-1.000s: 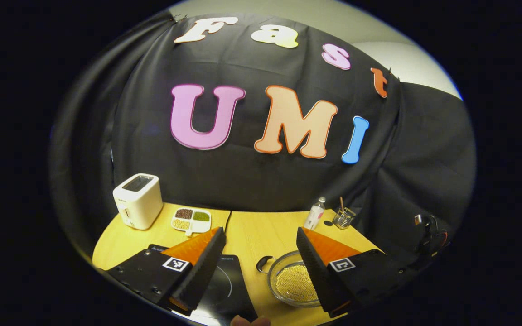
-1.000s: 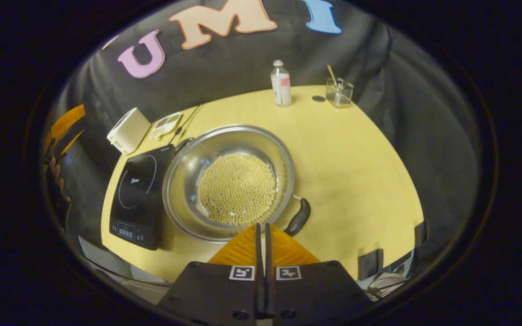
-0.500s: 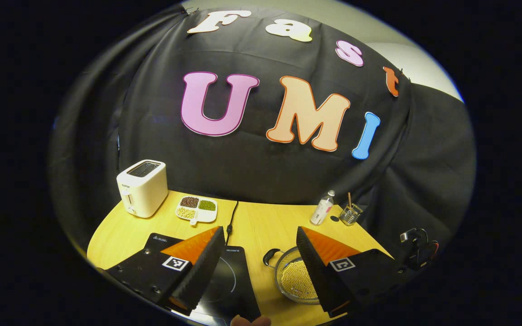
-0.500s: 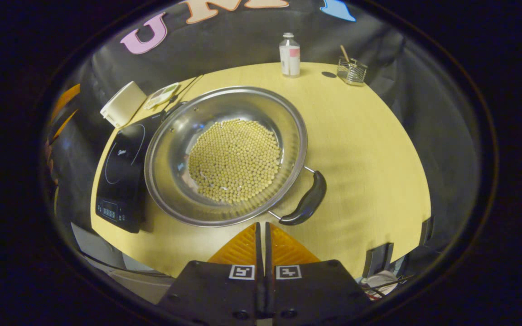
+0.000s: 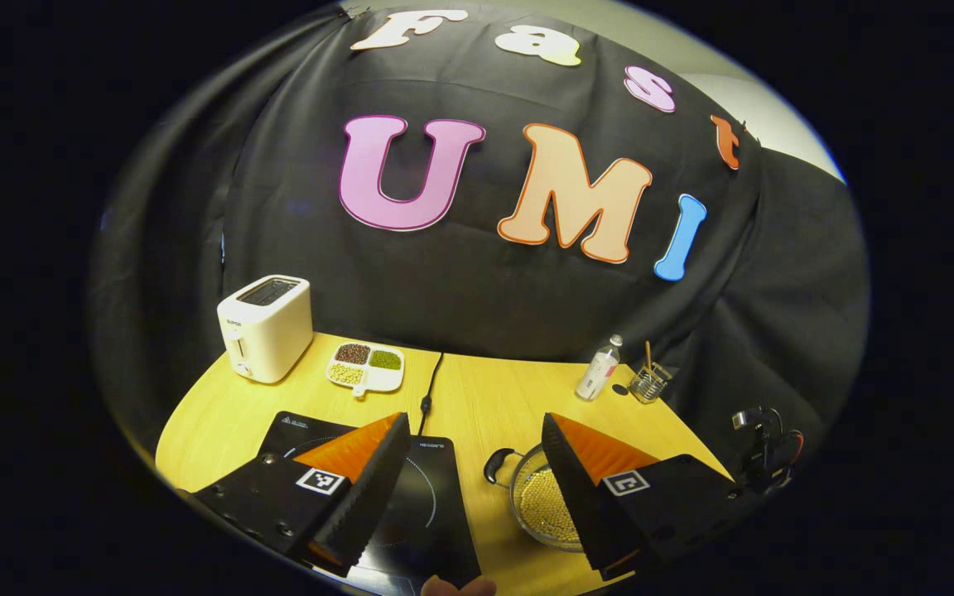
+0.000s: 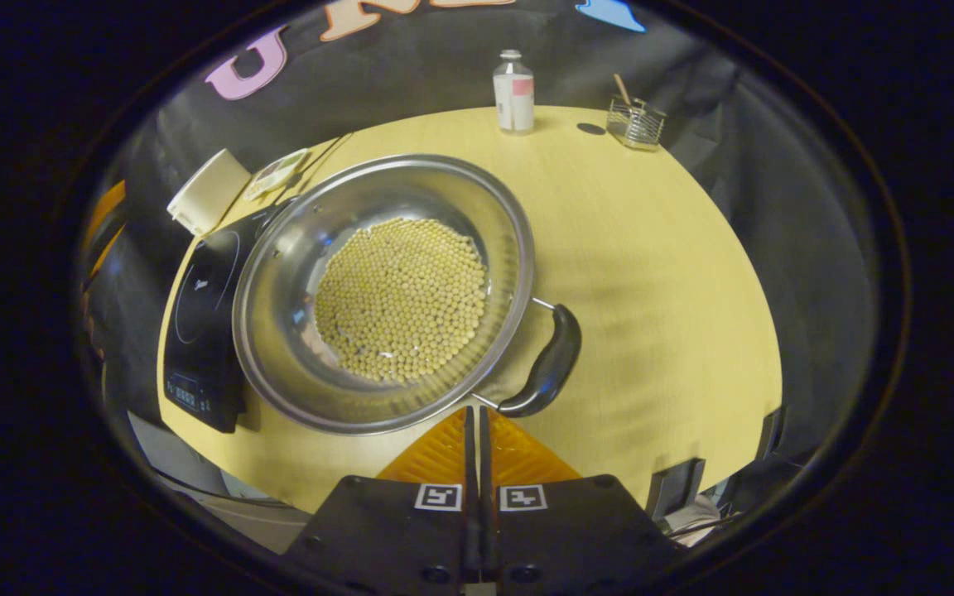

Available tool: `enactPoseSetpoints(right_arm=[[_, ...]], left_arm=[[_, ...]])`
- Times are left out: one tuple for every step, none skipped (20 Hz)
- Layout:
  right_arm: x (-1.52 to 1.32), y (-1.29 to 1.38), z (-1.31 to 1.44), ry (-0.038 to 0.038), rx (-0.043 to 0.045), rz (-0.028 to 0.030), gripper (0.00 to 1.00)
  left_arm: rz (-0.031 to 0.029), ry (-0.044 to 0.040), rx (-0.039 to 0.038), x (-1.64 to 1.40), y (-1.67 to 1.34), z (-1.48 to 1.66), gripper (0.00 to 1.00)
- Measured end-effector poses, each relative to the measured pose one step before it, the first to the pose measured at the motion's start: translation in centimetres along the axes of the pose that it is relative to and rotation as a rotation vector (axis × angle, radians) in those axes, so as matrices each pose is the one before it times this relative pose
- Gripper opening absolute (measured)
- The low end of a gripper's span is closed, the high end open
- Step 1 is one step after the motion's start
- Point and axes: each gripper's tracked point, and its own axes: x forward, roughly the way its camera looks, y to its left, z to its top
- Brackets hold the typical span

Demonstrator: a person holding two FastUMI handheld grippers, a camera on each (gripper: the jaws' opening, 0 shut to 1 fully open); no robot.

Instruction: First push the handle of the pot to place it horizontally, then grasp the pot with both hands and set it on the induction cooktop.

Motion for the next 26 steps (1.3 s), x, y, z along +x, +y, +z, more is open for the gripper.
enactPoseSetpoints(right_arm=[[0.073, -0.32, 0.311, 0.00139, 0.00494, -0.00039, 0.03], [0.117, -0.231, 0.319, -0.0015, -0.00093, -0.00203, 0.0], [0.06, -0.25, 0.412, 0.00056, -0.00365, -0.00309, 0.0], [0.144, -0.242, 0.409, 0.00051, -0.00299, -0.00319, 0.0], [0.118, -0.225, 0.205, 0.00097, -0.00305, -0.00346, 0.0], [0.185, -0.206, 0.424, 0.00229, -0.0036, -0.00191, 0.02], [0.091, -0.16, 0.226, 0.00232, -0.00374, -0.00113, 0.02], [0.117, -0.287, 0.356, 0.00154, -0.00699, -0.00261, 0.02], [0.095, -0.158, 0.168, 0.00228, -0.00706, -0.00195, 0.02], [0.155, -0.25, 0.384, 0.00223, -0.00655, -0.00055, 0.0], [0.089, -0.265, 0.238, 0.00219, -0.0059, -0.00009, 0.0], [0.134, -0.23, 0.413, 0.00145, -0.00277, 0.00001, 0.0], [0.135, -0.261, 0.217, -0.00013, -0.00033, 0.00053, 0.0], [0.065, -0.268, 0.332, 0.00074, -0.00229, -0.00303, 0.03], [0.248, -0.445, 0.269, 0.00208, -0.00353, -0.00506, 0.03], [0.155, -0.135, 0.38, 0.00355, 0.00394, 0.00679, 0.0], [0.168, -0.113, 0.3, -0.00242, 0.00273, 0.00392, 0.03], [0.206, -0.152, 0.458, -0.00096, -0.00373, 0.0016, 0.03], [0.101, -0.163, 0.201, -0.00049, -0.0086, 0.00168, 0.03], [0.084, -0.103, 0.36, 0.00023, -0.01009, 0.00057, 0.03], [0.092, -0.094, 0.268, -0.0007, -0.00987, 0.00019, 0.03], [0.159, -0.132, 0.398, -0.0008, -0.00725, 0.00038, 0.02], [0.122, -0.168, 0.251, -0.00089, -0.0051, 0.00153, 0.02], [0.106, -0.127, 0.395, -0.00113, -0.00274, 0.0039, 0.02], [0.164, -0.065, 0.268, -0.00068, 0.00059, 0.00586, 0.0], [0.1, -0.08, 0.296, -0.00015, 0.00141, 0.007, 0.02]], left_arm=[[0.00192, -0.00118, 0.00119, 0.111, -0.068, 0.037, 0.97], [0.00192, 0.00109, 0.00133, 0.055, 0.051, -0.04, 1.0], [0.00109, 0.00249, -0.00179, 0.186, 0.075, -0.277, 0.97], [0.00235, 0.00377, -0.00578, 0.097, 0.078, -0.146, 0.97], [0.00034, 0.00409, -0.00794, 0.21, -0.094, -0.257, 0.97], [0.00171, 0.0033, -0.00679, 0.046, 0.012, -0.092, 0.97], [0.00437, 0.00322, -0.0046, 0.114, 0.122, -0.24, 1.0], [0.00445, 0.00501, -0.00376, 0.206, 0.065, -0.175, 1.0], [0.00452, 0.00716, -0.00483, 0.138, 0.087, -0.312, 1.0], [0.00404, 0.00709, -0.00664, 0.089, 0.049, -0.322, 0.97], [0.00426, 0.00807, -0.00611, 0.216, 0.025, -0.302, 0.97], [0.00405, 0.01129, -0.00586, 0.154, 0.002, -0.371, 0.97], [0.00386, 0.00909, -0.00496, 0.125, -0.011, -0.365, 0.97], [0.00364, 0.00803, -0.00421, 0.112, -0.034, -0.296, 0.97], [0.00245, 0.01096, -0.0026, 0.226, -0.136, -0.428, 0.97], [0.00232, 0.01014, -0.00181, 0.238, -0.066, -0.405, 0.97], [0.00455, 0.01404, -0.00028, 0.305, -0.035, -0.504, 1.0], [0.00215, 0.01111, -0.00221, 0.241, -0.148, -0.362, 0.97], [0.0002, 0.01079, -0.00624, 0.062, -0.117, -0.338, 0.97], [-0.00115, 0.00854, -0.00909, 0.171, -0.255, -0.242, 0.97], [-0.00121, 0.01664, -0.00791, 0.285, -0.292, -0.49, 0.97], [0.00042, 0.01705, -0.00529, 0.252, -0.302, -0.587, 0.97], [0.00691, 0.01882, -0.00207, 0.253, -0.047, -0.619, 0.97], [0.01109, 0.01032, 0.00076, 0.204, 0.0, -0.371, 0.97], [0.01251, 0.01371, 0.00379, 0.25, 0.048, -0.57, 0.97], [0.00897, 0.01414, 0.0022, 0.128, 0.015, -0.563, 0.98]])
